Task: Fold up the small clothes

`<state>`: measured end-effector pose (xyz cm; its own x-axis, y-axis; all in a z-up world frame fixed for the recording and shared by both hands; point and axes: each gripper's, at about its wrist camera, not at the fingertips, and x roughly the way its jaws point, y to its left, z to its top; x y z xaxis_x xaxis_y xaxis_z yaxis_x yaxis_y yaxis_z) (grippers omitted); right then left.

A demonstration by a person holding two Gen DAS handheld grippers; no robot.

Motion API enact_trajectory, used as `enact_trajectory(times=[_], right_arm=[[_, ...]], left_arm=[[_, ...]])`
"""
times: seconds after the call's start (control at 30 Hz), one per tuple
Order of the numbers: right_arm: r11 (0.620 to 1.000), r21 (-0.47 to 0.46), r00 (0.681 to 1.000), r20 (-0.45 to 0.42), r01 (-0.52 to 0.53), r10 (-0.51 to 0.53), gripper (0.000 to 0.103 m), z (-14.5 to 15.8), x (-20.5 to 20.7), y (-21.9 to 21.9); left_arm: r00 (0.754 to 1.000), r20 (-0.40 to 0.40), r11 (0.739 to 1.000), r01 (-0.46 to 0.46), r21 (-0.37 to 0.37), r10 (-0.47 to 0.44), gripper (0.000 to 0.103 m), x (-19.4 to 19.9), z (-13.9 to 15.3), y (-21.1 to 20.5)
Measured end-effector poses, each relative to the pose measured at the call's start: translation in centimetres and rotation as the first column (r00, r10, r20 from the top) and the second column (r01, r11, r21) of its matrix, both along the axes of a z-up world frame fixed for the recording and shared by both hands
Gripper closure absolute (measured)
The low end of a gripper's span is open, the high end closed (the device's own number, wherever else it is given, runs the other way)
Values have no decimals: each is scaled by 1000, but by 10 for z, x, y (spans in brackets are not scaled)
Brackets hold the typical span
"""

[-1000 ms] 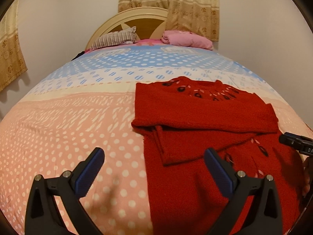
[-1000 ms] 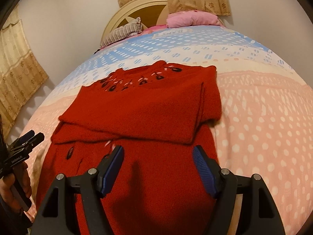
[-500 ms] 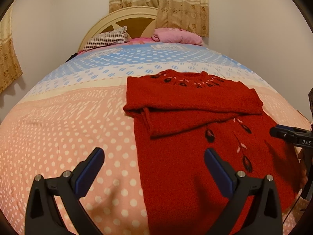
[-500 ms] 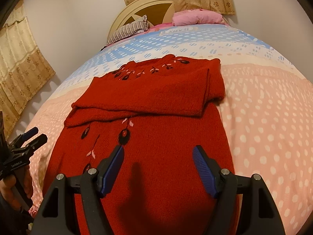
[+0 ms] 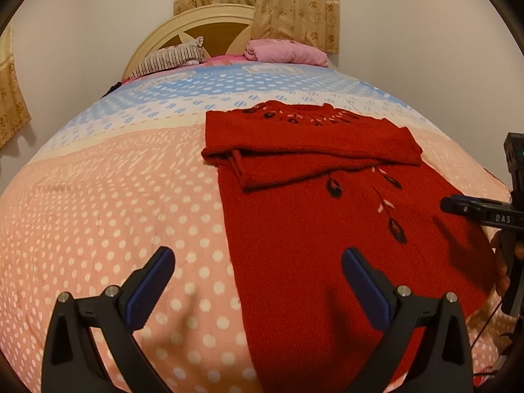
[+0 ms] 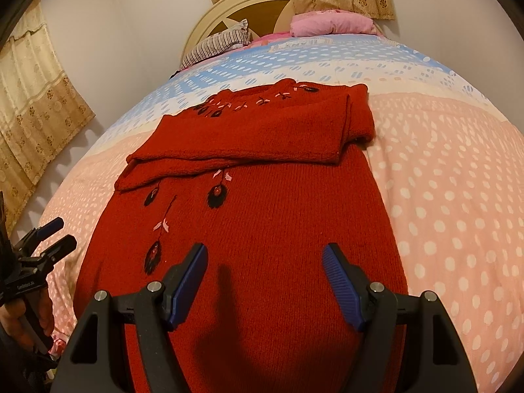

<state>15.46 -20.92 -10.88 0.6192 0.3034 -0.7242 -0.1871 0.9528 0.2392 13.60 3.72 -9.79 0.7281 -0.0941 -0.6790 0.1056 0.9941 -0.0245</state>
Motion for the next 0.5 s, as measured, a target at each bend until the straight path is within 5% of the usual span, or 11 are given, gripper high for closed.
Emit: enact_trajectory(times=[0.2,0.5], right_arm=[[1000,-21,1000,2,-22,22,30,4,-18,2],[999,-24,999,16,-47,48,30,8,-42,3]], left_arm=[[995,-67,995,63,-75,-68,0,-23,-6,8],[963,-222,976,110,-187,-151,22,-65,-34,16]])
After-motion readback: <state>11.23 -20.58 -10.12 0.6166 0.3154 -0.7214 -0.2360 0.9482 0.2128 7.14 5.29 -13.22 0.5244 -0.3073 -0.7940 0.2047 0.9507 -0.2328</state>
